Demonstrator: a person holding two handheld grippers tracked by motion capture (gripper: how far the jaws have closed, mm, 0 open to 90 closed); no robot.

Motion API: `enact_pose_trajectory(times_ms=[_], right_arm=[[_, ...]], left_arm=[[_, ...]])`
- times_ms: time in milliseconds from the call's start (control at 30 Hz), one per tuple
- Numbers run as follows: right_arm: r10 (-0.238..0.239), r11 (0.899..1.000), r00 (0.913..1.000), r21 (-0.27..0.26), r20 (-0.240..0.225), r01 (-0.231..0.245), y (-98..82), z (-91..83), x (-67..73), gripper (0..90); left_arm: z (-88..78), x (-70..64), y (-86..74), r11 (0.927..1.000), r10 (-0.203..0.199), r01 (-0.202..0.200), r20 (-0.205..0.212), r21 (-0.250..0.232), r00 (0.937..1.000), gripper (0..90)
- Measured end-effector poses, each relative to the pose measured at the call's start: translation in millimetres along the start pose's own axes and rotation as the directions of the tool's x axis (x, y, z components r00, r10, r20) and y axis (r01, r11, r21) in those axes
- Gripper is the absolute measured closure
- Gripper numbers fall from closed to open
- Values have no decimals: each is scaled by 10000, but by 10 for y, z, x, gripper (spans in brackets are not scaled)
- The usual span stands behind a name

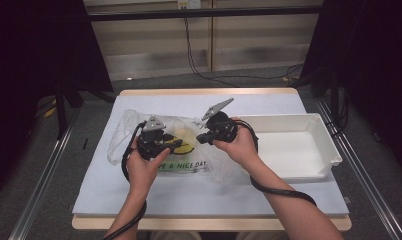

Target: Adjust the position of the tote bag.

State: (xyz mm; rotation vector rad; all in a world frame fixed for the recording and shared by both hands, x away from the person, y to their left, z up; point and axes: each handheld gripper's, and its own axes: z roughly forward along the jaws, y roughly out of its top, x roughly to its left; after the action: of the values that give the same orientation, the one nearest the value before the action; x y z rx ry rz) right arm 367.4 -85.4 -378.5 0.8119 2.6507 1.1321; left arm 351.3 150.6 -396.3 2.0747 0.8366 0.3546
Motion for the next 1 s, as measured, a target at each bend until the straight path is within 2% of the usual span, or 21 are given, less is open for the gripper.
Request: enact_pose_trajectory(times_ms=[33,67,167,200,267,333,367,433,467,500,567,600,633,667,700,767,833,867,933,1000], right_arm=[[-41,10000,10000,28,6,41,1,0,0,900],[-38,10000,10000,8,-48,39,2,1,-1,900],[-47,10000,10000,28,-52,47,7,0,2,900],[-70,10000,9999,24,-94,70,13,-1,6,900],[-60,10000,9998,-66,-175,59,16,1,17,900],[-119,9999,9997,-67,-230,117,20,2,33,900],[-91,9999,9997,-111,-237,88,19,1,41,884],[-25,9999,9996,-166,-293,20,22,-6,57,803],[70,9997,9998,-230,-198,-75,22,-10,66,736],[102,9997,9999,-212,-93,-104,25,-15,76,699],[72,9996,9999,-259,-111,-75,33,-20,92,561],[141,9996,9999,-239,-9,-141,42,-17,110,504],[43,9996,10000,-272,-21,-43,50,-12,119,456],[-109,9996,9998,-246,153,113,63,-7,135,400],[-245,9996,9987,-144,450,252,78,0,154,345],[-515,9987,9961,-22,720,518,98,20,188,328],[-573,9982,9938,-96,952,585,111,49,202,319],[-719,9973,9871,-69,1428,736,120,70,211,341],[-1100,9936,9787,-66,1736,1128,128,80,219,439],[-1108,9937,9724,75,2054,1116,131,82,210,561]], left_arm=[[7,0,-9,9999,-164,163,-222,-45,9996,618],[4,4,-14,9996,-254,252,-105,-147,9996,649],[-5,-1,-10,9995,-218,213,-213,-228,9995,701],[-12,-1,-7,9994,-232,228,-168,-259,9996,761],[-23,-2,-1,9992,-297,292,-180,-263,9994,799],[-44,-8,1,9993,-287,278,-373,-241,9989,860],[-48,2,-3,9987,-415,409,-203,-292,9989,890],[-58,-8,-8,9987,-499,493,-407,-140,9979,900],[-52,-15,-18,9967,-789,783,-287,-218,9965,900],[-62,-7,-21,9982,-598,597,-261,-46,9979,900],[-61,-27,-32,9973,-730,729,-370,-49,9966,900],[-81,-12,-32,9985,-514,519,-276,193,9983,900],[-81,-19,-34,9986,-480,487,-293,223,9984,900],[-79,-28,-34,9984,-504,512,-331,255,9982,900],[-73,-47,-38,9972,-745,747,-244,64,9969,900],[-91,-49,-35,9986,-440,447,-223,278,9988,900],[-100,-54,-39,9985,-486,488,-106,254,9988,900],[-100,-61,-40,9983,-551,553,-91,203,9984,900],[-107,-60,-40,9987,-428,430,-93,278,9990,900],[-105,-65,-46,9990,-434,435,-100,115,9990,900]])
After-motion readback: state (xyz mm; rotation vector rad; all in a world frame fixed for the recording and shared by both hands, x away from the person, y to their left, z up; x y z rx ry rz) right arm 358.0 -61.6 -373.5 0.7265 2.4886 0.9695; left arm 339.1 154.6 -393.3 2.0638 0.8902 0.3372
